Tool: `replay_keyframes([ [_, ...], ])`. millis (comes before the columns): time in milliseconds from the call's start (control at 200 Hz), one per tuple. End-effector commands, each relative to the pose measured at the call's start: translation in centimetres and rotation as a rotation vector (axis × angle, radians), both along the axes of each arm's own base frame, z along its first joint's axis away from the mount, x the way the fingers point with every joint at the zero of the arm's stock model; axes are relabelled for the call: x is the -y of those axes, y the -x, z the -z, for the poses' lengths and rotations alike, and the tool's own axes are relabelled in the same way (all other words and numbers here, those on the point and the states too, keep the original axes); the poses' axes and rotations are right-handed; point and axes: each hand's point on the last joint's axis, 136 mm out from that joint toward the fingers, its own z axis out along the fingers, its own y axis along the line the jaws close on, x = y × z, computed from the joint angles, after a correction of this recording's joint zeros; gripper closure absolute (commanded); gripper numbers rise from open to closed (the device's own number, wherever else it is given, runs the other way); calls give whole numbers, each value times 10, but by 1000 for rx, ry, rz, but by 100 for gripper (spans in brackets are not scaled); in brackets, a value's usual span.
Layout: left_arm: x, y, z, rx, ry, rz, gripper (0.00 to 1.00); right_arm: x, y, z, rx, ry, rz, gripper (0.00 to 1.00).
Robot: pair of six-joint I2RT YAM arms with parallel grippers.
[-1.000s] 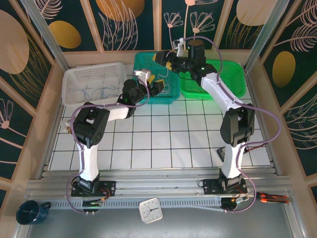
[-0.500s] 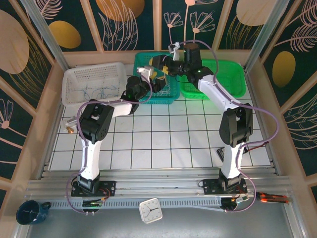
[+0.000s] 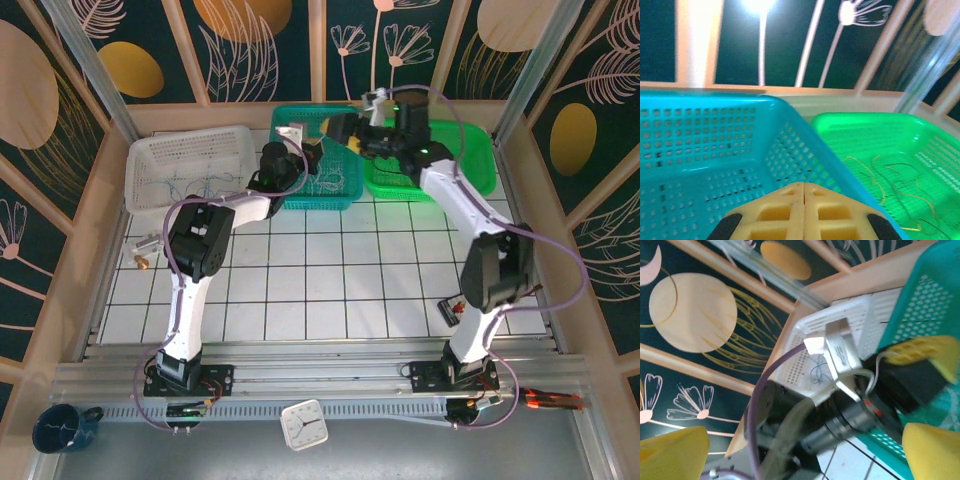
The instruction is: Untangle the cables
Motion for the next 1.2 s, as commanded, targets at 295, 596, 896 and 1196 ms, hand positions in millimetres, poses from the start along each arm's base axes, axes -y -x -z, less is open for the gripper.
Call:
replay_keyframes([
  [295,-18,-24,40,-174,-56,-61,52,155,28,-73,182,-35,356,1],
  [596,-22,-4,10,-333,-181,-25,1,178,49,-39,166,152,465,1],
  [896,-56,43,43,-640,-401,-68,1,188,64,-11,133,192,514,1],
  [1196,-69,45,57,-714,-560,-89,1,136,34,28,101,229,369,3],
])
